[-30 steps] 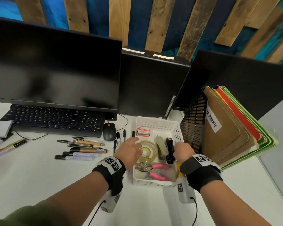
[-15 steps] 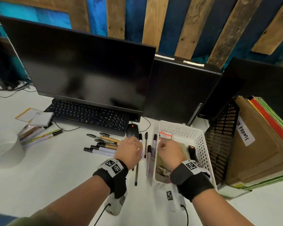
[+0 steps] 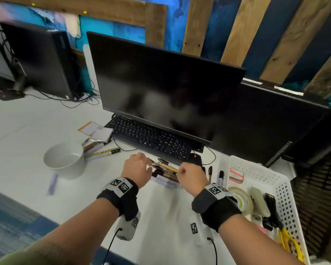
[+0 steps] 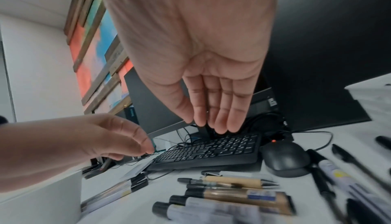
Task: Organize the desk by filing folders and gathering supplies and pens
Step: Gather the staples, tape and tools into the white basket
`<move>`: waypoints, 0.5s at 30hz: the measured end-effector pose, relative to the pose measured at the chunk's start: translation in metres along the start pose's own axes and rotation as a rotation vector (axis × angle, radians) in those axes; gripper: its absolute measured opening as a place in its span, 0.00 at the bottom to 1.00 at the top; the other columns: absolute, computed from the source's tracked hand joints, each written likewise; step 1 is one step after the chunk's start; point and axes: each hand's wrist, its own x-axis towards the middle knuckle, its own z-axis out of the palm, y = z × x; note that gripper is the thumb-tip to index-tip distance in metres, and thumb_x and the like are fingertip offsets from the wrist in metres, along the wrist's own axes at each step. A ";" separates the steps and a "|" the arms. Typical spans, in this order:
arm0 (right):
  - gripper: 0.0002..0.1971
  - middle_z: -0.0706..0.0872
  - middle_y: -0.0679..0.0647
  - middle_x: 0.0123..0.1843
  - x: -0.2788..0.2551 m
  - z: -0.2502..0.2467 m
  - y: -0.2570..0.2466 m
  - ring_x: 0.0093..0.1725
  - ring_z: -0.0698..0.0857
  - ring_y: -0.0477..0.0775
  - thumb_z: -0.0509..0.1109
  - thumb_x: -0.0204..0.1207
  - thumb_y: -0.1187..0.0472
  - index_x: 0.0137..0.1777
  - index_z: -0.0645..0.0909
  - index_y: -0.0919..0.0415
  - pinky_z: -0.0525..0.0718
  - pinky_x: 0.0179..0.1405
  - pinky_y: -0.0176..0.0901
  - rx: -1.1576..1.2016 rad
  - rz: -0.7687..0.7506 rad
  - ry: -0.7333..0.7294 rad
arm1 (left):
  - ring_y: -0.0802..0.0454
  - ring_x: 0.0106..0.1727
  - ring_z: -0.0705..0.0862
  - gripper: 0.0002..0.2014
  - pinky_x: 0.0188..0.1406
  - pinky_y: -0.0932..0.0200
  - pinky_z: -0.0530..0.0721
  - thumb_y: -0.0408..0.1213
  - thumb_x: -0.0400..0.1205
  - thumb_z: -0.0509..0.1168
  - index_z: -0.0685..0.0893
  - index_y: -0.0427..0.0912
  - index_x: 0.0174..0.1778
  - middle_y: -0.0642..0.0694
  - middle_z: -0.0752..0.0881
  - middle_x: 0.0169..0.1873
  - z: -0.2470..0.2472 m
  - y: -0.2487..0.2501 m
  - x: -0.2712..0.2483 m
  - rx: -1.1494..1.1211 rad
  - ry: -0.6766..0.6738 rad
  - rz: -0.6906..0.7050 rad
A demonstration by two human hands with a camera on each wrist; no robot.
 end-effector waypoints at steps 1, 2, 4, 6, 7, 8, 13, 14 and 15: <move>0.08 0.85 0.57 0.44 0.004 0.004 -0.008 0.47 0.82 0.58 0.59 0.77 0.65 0.43 0.80 0.61 0.78 0.43 0.42 -0.003 0.002 -0.016 | 0.46 0.67 0.73 0.12 0.63 0.52 0.73 0.43 0.81 0.60 0.83 0.50 0.57 0.49 0.77 0.64 -0.007 -0.011 0.001 0.008 -0.001 -0.016; 0.07 0.84 0.56 0.43 0.009 0.008 -0.015 0.45 0.81 0.57 0.59 0.77 0.65 0.40 0.78 0.60 0.77 0.42 0.41 -0.006 0.000 -0.032 | 0.46 0.67 0.73 0.12 0.64 0.52 0.73 0.43 0.81 0.59 0.83 0.50 0.57 0.48 0.77 0.64 -0.013 -0.021 0.002 0.018 0.005 -0.026; 0.08 0.86 0.57 0.45 0.021 0.019 -0.035 0.48 0.82 0.57 0.59 0.76 0.65 0.36 0.74 0.56 0.77 0.43 0.41 0.000 -0.019 -0.049 | 0.45 0.67 0.74 0.12 0.64 0.52 0.74 0.43 0.81 0.60 0.83 0.48 0.58 0.47 0.78 0.64 -0.029 -0.047 0.005 0.026 0.032 -0.045; 0.13 0.87 0.58 0.47 0.032 0.029 -0.056 0.50 0.83 0.58 0.59 0.74 0.66 0.30 0.70 0.52 0.79 0.44 0.43 0.006 -0.037 -0.050 | 0.46 0.67 0.74 0.12 0.65 0.52 0.74 0.43 0.81 0.60 0.83 0.47 0.58 0.47 0.79 0.63 -0.045 -0.071 0.009 0.026 0.061 -0.074; 0.14 0.87 0.58 0.48 0.038 0.034 -0.067 0.49 0.83 0.57 0.58 0.74 0.66 0.28 0.68 0.51 0.79 0.43 0.43 0.006 -0.032 -0.050 | 0.45 0.67 0.74 0.12 0.65 0.51 0.74 0.43 0.81 0.60 0.84 0.47 0.57 0.47 0.80 0.63 -0.053 -0.083 0.012 0.031 0.068 -0.087; 0.14 0.87 0.58 0.48 0.044 0.039 -0.077 0.47 0.82 0.57 0.58 0.74 0.65 0.29 0.69 0.51 0.78 0.42 0.43 0.005 -0.026 -0.052 | 0.45 0.66 0.75 0.12 0.64 0.51 0.75 0.42 0.81 0.60 0.84 0.47 0.56 0.46 0.81 0.62 -0.061 -0.096 0.015 0.043 0.072 -0.096; 0.07 0.86 0.57 0.53 0.073 0.066 -0.125 0.56 0.83 0.60 0.59 0.76 0.62 0.39 0.74 0.53 0.79 0.48 0.42 -0.034 -0.023 -0.082 | 0.42 0.63 0.76 0.13 0.61 0.50 0.75 0.43 0.82 0.58 0.84 0.48 0.58 0.44 0.80 0.61 -0.097 -0.150 0.036 0.101 0.028 -0.142; 0.06 0.86 0.57 0.54 0.079 0.071 -0.133 0.57 0.83 0.60 0.59 0.76 0.62 0.39 0.74 0.53 0.78 0.47 0.41 -0.039 -0.026 -0.093 | 0.41 0.63 0.76 0.13 0.60 0.50 0.76 0.44 0.82 0.58 0.83 0.48 0.58 0.44 0.81 0.61 -0.103 -0.160 0.041 0.112 0.025 -0.147; 0.06 0.86 0.57 0.54 0.086 0.077 -0.141 0.57 0.82 0.60 0.59 0.76 0.62 0.40 0.74 0.53 0.76 0.45 0.40 -0.043 -0.029 -0.104 | 0.42 0.63 0.76 0.13 0.60 0.50 0.76 0.45 0.82 0.59 0.83 0.47 0.58 0.44 0.81 0.61 -0.110 -0.172 0.046 0.124 0.023 -0.149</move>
